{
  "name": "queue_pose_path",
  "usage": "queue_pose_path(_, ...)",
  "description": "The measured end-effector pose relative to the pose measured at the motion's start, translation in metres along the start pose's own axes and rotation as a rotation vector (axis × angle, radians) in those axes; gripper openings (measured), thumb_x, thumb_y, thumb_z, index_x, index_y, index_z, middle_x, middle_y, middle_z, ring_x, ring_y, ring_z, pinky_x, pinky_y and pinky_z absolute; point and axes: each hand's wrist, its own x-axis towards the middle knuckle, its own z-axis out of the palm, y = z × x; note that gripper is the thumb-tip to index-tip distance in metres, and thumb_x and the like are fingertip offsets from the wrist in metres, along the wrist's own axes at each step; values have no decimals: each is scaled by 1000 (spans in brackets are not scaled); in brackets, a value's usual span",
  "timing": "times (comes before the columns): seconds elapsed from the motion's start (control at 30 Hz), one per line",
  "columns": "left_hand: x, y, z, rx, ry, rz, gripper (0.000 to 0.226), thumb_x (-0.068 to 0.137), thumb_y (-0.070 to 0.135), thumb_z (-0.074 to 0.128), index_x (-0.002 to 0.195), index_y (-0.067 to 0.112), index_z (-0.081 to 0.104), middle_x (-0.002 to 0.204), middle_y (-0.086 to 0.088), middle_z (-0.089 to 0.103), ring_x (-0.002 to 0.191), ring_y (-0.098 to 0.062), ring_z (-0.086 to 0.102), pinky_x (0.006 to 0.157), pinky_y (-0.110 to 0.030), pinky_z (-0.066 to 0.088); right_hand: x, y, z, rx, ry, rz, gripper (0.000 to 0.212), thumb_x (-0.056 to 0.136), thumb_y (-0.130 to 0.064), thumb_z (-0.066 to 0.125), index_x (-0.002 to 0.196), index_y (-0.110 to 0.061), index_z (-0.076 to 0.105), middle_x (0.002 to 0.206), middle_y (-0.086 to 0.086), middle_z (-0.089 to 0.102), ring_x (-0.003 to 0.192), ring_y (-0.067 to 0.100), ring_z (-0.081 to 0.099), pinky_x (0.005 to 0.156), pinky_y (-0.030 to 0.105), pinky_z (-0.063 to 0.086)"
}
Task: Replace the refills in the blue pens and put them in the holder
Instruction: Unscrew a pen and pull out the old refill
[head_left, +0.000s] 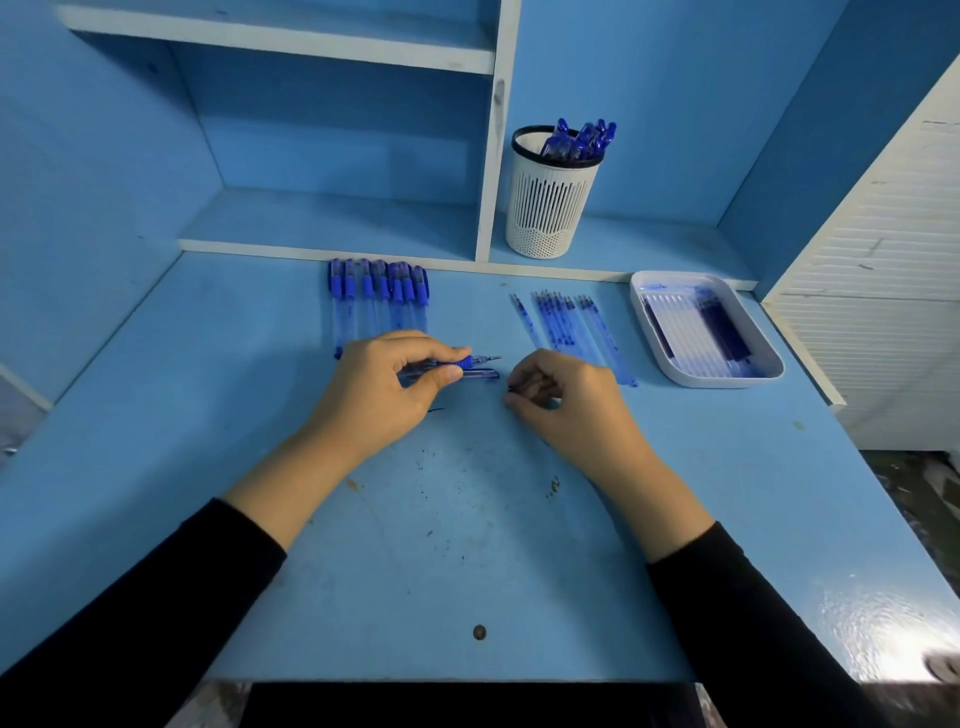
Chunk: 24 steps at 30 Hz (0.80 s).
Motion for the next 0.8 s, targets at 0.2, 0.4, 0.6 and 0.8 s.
queue_pose_path(0.2,0,0,0,-3,-7,-3,19,85,8,75,102,15,77,93,9,73,85,-7,67,79,-19,53,0,4,-7,158,63,77,12,77,-8,77,85,-11,68,77,1,69,73,15,64,73,20,53)
queue_pose_path(0.4,0,2,3,-21,-24,30,17,84,6,75,100,12,78,93,16,71,87,0,67,81,-14,51,0,-1,-10,398,55,22,17,80,-10,77,94,-14,68,87,1,70,74,15,67,76,22,52)
queue_pose_path(0.6,-1,2,4,-33,-15,53,18,83,5,75,100,11,77,93,13,71,87,-2,67,82,-15,52,3,-4,-5,358,69,23,7,84,-5,72,86,-11,70,74,-1,70,67,8,63,67,15,46)
queue_pose_path(0.8,1,2,5,-41,83,42,17,84,6,75,100,11,77,94,15,71,77,-7,65,74,-17,52,6,-3,-24,761,309,84,13,90,3,60,95,-9,62,78,7,72,78,21,69,78,29,56)
